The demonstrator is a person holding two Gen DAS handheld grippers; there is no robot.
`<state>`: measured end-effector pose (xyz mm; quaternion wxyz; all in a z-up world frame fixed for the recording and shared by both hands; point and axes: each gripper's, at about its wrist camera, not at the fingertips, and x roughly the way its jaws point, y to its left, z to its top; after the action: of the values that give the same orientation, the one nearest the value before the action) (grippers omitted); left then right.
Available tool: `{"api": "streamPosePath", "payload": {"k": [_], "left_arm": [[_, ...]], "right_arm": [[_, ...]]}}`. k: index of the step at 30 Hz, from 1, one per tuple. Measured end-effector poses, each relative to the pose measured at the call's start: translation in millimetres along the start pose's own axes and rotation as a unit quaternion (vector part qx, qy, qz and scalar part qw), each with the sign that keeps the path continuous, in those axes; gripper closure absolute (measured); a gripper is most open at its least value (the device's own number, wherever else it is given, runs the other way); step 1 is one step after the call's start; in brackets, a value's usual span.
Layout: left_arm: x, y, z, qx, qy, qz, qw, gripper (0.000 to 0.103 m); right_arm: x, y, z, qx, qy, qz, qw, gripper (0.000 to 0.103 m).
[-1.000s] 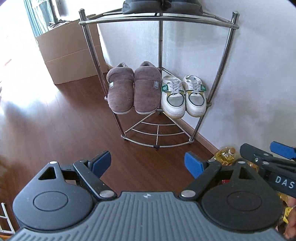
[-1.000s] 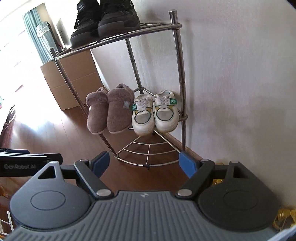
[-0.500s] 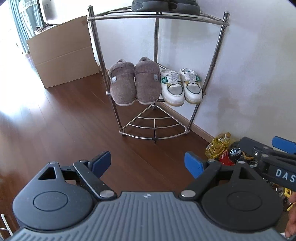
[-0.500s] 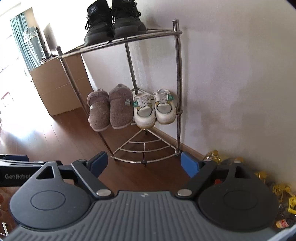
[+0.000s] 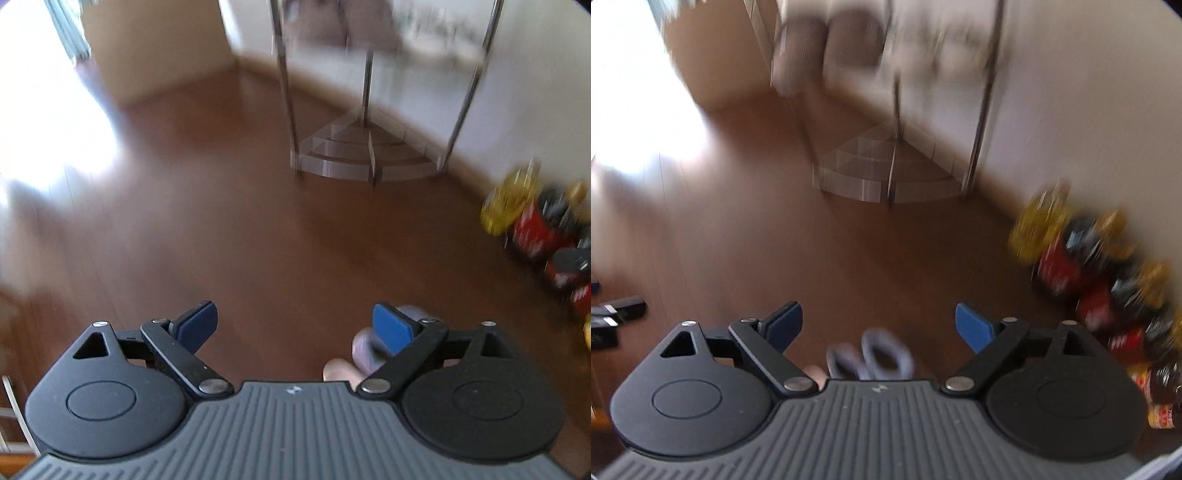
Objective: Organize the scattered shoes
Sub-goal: 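Move the right tool down over the purple fleece-lined boots, then close the right tool on both purple boots' collars, then carry the purple boots with the right tool to the rack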
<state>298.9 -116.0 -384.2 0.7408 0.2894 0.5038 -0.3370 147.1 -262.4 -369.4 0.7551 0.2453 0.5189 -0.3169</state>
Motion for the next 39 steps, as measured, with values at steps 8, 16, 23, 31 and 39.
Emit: {"api": "streamPosePath", "payload": {"k": [8,16,23,31,39], "left_arm": [[112.6,-18.5,-76.6,-0.025,0.067,-0.004,0.9975,0.010],[198.5,-38.9,-94.9,-0.037,0.066,-0.025,0.9968,0.010],[225.1,-62.7,-92.3,-0.018,0.079,-0.044,0.9958,0.010],[224.0,-78.9,-86.4,0.010,0.102,-0.042,0.9939,0.010],[201.3,-103.9,-35.0,0.056,0.097,-0.018,0.9936,0.010]], "right_arm": [[193.4,45.7,-72.3,-0.115,0.073,0.004,0.991,0.021],[361.9,57.2,-107.2,-0.162,0.127,-0.031,0.978,0.029],[361.2,39.7,-142.2,-0.196,0.144,-0.044,0.969,0.031],[394.1,46.1,-133.7,-0.220,0.174,-0.008,0.960,0.074],[341.3,-1.4,-75.9,-0.110,0.161,0.052,0.979,0.079]]}}
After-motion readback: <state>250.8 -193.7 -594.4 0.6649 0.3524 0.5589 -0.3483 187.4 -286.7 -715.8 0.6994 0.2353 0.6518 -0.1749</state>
